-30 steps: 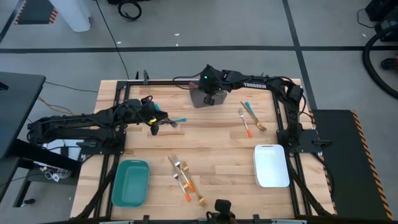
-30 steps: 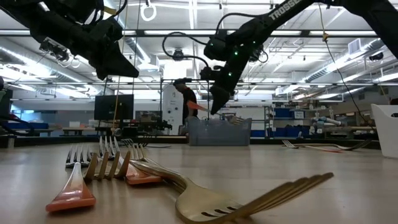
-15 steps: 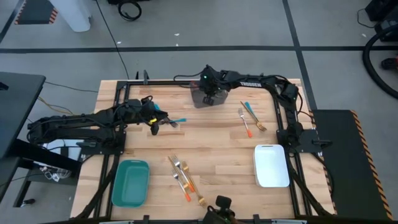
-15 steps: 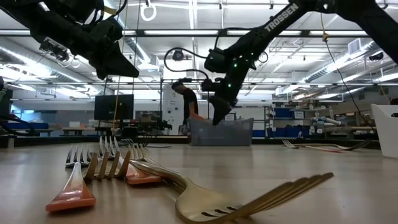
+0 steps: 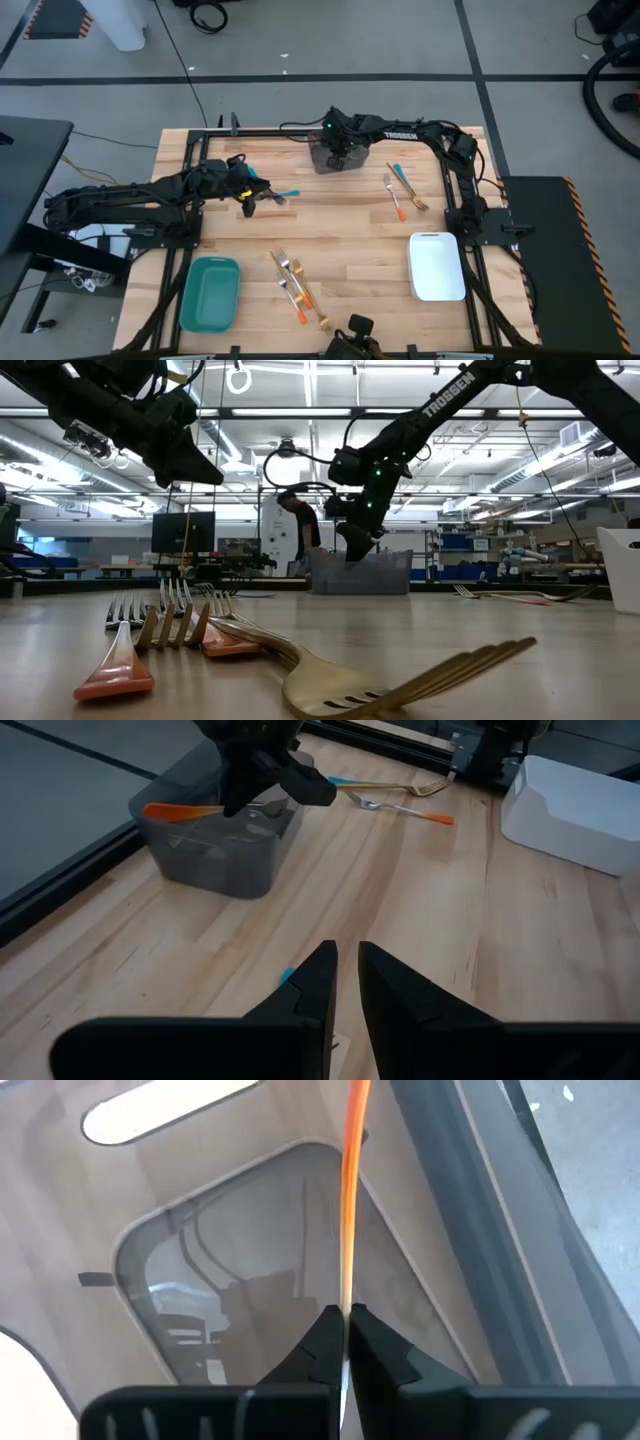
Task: Sort silverware by color (type)
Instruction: Put the orange fork into the black bin
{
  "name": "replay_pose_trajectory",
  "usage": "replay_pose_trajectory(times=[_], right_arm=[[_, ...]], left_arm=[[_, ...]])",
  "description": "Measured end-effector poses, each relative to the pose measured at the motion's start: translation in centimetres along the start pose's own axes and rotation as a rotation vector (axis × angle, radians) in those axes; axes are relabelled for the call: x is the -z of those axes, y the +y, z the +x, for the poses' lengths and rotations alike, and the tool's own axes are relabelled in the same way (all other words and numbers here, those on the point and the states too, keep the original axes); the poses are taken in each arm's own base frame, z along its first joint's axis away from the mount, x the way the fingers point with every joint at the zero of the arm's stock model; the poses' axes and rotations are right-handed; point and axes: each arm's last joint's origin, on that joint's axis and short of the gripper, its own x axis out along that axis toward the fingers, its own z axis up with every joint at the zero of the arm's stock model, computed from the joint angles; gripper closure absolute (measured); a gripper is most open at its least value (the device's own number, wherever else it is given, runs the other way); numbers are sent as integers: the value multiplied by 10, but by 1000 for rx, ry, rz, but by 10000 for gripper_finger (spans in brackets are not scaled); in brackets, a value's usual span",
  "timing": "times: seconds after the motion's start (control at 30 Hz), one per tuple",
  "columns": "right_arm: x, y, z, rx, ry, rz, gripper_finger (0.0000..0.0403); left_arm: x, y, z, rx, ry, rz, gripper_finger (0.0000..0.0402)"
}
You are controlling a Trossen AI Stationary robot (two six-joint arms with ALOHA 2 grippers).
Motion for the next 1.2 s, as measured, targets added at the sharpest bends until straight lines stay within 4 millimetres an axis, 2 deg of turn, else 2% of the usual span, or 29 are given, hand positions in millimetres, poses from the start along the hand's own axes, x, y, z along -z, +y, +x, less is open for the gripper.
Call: replay_pose_trajectory(times=[0.1,0.27,0.43,0.6,0.9,1.2], right_arm=[[0,0,0,0,1,-1,369],[1,0,-2,-3,26,2,322],[-8,-3,-16,-6,50,27,285],[-21,-2,-34,-10,69,16,273],[-35,23,-57,20,105,42,273],[-35,56,-67,-14,157,53,273]], left_arm=[[0,0,0,-4,1,-3,349],[1,1,0,-41,2,-8,349],[1,1,0,-42,5,-8,349],[2,2,0,-45,17,-4,342],[2,2,0,-48,20,21,261],[2,2,0,-48,20,55,251]])
